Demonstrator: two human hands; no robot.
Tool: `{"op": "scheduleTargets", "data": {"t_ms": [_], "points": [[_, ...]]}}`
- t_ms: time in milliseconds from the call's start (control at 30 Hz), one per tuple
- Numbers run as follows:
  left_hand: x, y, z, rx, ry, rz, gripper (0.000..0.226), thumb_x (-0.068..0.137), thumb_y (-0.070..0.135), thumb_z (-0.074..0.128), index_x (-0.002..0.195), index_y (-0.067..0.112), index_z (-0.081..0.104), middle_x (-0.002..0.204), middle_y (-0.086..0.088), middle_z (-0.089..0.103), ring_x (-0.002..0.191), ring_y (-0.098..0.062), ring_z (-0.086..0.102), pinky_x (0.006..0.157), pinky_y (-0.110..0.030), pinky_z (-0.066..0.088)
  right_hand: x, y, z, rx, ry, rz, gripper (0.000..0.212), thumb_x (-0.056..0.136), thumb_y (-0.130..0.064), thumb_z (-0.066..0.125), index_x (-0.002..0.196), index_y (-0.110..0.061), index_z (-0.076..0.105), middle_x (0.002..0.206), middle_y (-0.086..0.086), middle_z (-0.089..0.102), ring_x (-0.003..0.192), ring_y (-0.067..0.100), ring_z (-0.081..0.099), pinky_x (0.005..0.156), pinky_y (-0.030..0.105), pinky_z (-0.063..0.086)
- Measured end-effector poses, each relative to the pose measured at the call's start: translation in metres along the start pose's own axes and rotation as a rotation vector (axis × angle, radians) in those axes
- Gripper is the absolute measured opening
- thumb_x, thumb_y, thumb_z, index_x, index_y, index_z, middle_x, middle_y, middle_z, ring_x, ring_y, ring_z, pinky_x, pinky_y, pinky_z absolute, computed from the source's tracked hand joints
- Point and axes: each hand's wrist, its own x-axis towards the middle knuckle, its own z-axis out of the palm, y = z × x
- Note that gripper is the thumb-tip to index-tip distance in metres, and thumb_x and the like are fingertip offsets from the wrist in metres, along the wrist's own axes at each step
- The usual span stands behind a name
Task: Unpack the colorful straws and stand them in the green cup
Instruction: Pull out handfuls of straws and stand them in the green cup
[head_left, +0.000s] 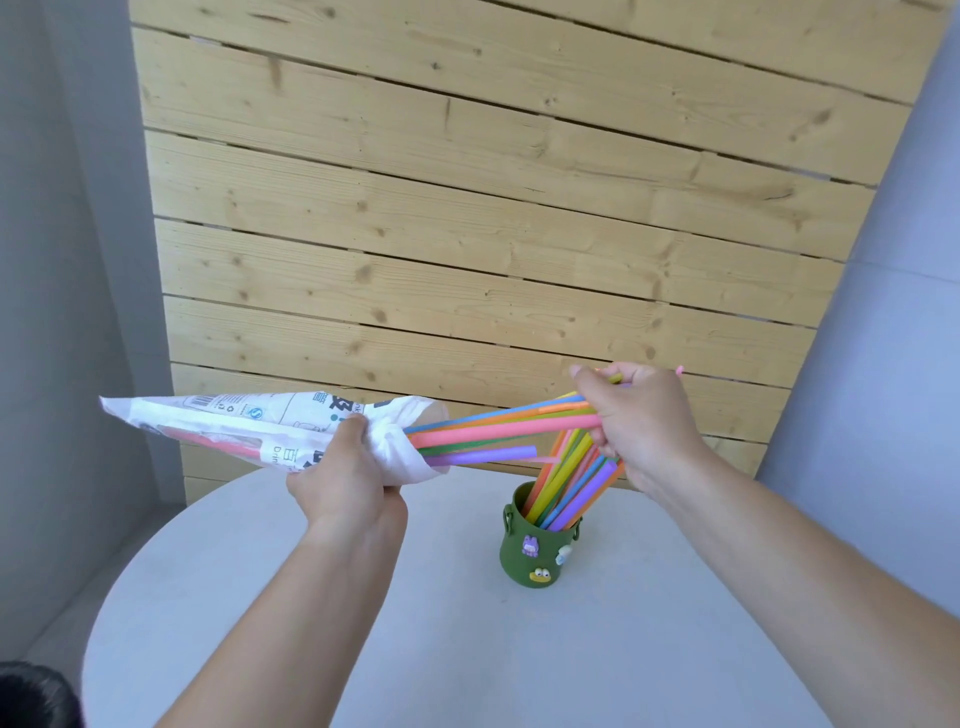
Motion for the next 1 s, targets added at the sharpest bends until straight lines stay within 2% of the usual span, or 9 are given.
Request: {"op": "scheduleTargets", "data": {"t_ms": [133,200,267,333,500,833,900,1000], "points": [[0.004,-0.001,0.0,-0.026,0.012,-0.079,0.029,0.095,0.013,0.069,0.12,0.02,0.055,0.104,0.006,0.069,0.084,-0.011,0.068,0.082,-0.033,0.056,0.012,-0.007,-0.014,-0.058,0.01,-0.053,0.029,0.089,-0.026,0.074,0.071,-0.014,0.054,0.045,0.005,0.041,0.029,0.013,0.036,0.034,0.017,0.028],[0.004,-0.004,0.001,-0.03,0.015,-0.115,0.02,0.096,0.012,0.067,0.108,0.021,0.055,0.101,0.006,0.067,0.082,-0.011,0.067,0.077,-0.033,0.057,0.015,-0.005,-0.017,-0.086,0.017,-0.063,0.029,0.088,-0.028,0.074,0.071,-0.015,0.054,0.046,0.006,0.042,0.03,0.013,0.037,0.035,0.018,0.028],[0.007,-0.006,0.0,-0.036,0.04,-0.124,0.023,0.095,0.01,0.067,0.112,0.02,0.054,0.104,0.004,0.069,0.082,-0.013,0.068,0.073,-0.035,0.058,0.016,-0.005,-0.021,-0.114,0.038,-0.073,0.028,0.088,-0.03,0.074,0.072,-0.016,0.056,0.048,0.007,0.045,0.031,0.013,0.039,0.034,0.018,0.031],[0.01,-0.007,-0.001,-0.041,0.063,-0.119,0.028,0.095,0.008,0.067,0.117,0.019,0.053,0.109,0.001,0.07,0.082,-0.014,0.068,0.077,-0.037,0.059,0.018,-0.006,-0.025,-0.104,0.055,-0.078,0.026,0.088,-0.03,0.075,0.073,-0.017,0.057,0.05,0.006,0.047,0.031,0.012,0.041,0.034,0.019,0.033],[0.015,-0.007,-0.003,-0.022,0.093,-0.116,0.029,0.093,0.008,0.068,0.115,0.02,0.054,0.11,0.0,0.071,0.082,-0.015,0.07,0.075,-0.037,0.06,0.027,-0.008,-0.04,-0.077,0.081,-0.078,0.027,0.089,-0.026,0.074,0.073,-0.015,0.056,0.052,0.009,0.046,0.028,0.01,0.039,0.033,0.017,0.031],[0.017,-0.005,-0.005,0.007,0.133,-0.102,0.028,0.092,0.01,0.07,0.114,0.021,0.055,0.104,0.002,0.07,0.081,-0.016,0.069,0.088,-0.04,0.061,0.042,-0.011,-0.07,-0.085,0.105,-0.11,0.024,0.088,-0.028,0.075,0.079,-0.014,0.058,0.051,0.007,0.048,0.027,0.008,0.039,0.03,0.014,0.028],[0.017,-0.004,-0.006,0.011,0.134,-0.099,0.03,0.092,0.011,0.07,0.116,0.021,0.054,0.11,0.002,0.071,0.085,-0.017,0.07,0.086,-0.039,0.061,0.046,-0.012,-0.077,-0.073,0.104,-0.116,0.025,0.088,-0.028,0.075,0.078,-0.014,0.057,0.045,0.002,0.047,0.027,0.009,0.038,0.031,0.014,0.028],[0.016,0.0,-0.007,0.009,0.139,-0.088,0.03,0.092,0.012,0.07,0.115,0.021,0.053,0.114,0.001,0.068,0.096,-0.022,0.069,0.092,-0.042,0.061,0.053,-0.017,-0.087,-0.09,0.106,-0.138,0.026,0.09,-0.027,0.074,0.076,-0.015,0.056,0.05,0.006,0.046,0.027,0.009,0.037,0.031,0.014,0.027]]}}
